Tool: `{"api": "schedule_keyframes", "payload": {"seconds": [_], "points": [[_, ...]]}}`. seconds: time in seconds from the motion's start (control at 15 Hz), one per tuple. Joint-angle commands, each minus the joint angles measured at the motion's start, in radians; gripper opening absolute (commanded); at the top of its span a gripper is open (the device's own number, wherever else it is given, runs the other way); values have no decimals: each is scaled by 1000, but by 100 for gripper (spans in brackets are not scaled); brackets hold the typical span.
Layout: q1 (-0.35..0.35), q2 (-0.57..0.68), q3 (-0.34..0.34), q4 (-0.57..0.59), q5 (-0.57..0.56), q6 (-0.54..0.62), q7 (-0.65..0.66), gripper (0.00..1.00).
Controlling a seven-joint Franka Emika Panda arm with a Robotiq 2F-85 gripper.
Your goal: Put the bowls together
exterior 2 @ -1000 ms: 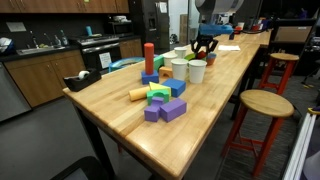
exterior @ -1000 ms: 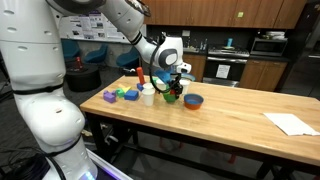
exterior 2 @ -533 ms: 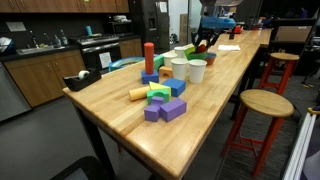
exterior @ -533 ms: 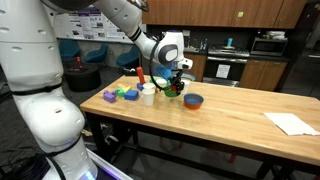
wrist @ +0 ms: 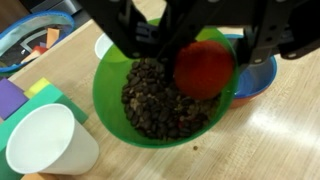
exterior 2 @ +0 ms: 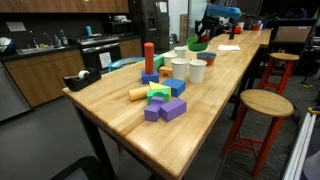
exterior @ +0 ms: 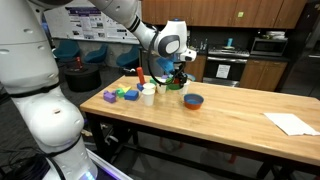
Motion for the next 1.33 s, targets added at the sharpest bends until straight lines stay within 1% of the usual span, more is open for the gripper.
{"api": "schedule_keyframes", "payload": {"seconds": [0.0,0.6,1.07,1.27], "points": [[-20,-5,-19,37,65,-62,-48,27],[-62,76,-63,148,156,-144,-104,27],[-82,172,-64,237,163,-180,-95,27],[-98,195,-66,257,171,-190,-102,27]]}}
